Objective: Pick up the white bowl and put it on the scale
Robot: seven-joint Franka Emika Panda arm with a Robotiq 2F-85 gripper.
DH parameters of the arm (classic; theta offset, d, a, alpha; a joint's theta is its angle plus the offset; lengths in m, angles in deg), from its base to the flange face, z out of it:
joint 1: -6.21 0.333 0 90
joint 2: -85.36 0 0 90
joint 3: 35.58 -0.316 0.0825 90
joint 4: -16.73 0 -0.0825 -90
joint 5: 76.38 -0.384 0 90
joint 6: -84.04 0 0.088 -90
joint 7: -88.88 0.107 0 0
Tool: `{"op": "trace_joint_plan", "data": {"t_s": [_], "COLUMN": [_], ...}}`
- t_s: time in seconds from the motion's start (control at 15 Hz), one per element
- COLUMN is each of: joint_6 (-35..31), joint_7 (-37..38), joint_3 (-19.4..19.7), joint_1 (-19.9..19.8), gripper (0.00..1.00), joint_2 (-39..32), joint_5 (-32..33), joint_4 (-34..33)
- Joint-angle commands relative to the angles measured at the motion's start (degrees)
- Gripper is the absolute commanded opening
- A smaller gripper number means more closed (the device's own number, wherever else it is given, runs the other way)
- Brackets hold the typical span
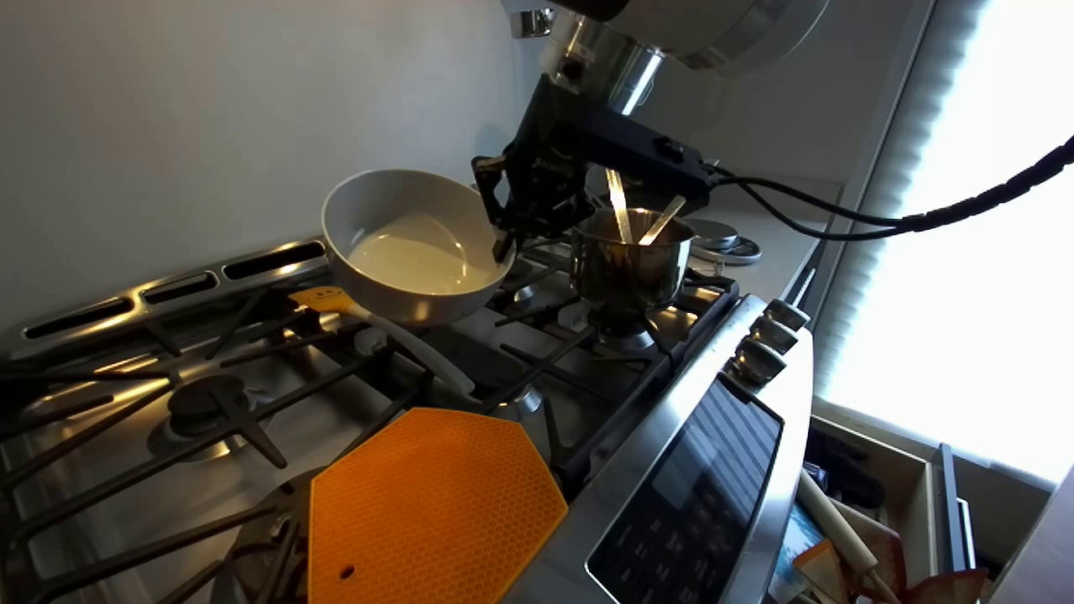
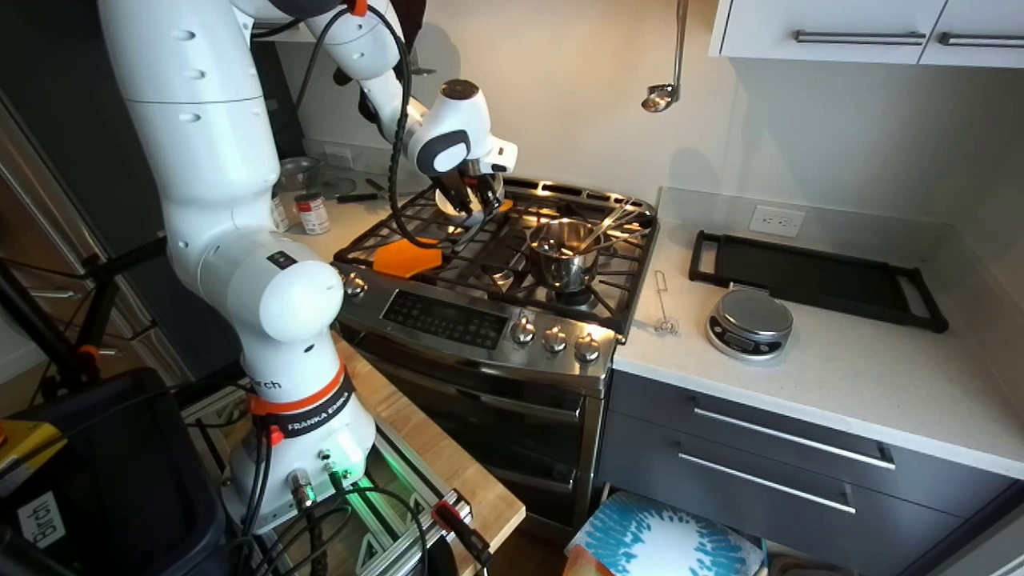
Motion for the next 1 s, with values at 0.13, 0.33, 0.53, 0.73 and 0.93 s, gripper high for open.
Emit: {"op": "trace_joint_plan", "data": {"t_s": [0.13,0.33,0.53,0.73,0.93], "joint_6": [-11.87,-18.06,-22.22,-25.25,-29.78], "joint_7": [3.96,5.63,10.78,10.07,9.86], "joint_3": [1.41,2.57,5.01,7.34,10.80], "joint_1": [-1.28,-2.59,-2.24,-0.83,1.05], "gripper": [0.02,0.02,0.02,0.02,0.02], "joint_2": [-6.37,-8.33,-10.35,-11.23,-10.60], "joint_5": [-3.96,-5.31,-1.93,-4.61,-7.87], "joint_4": [-1.68,-3.02,-5.54,-7.24,-6.86]}}
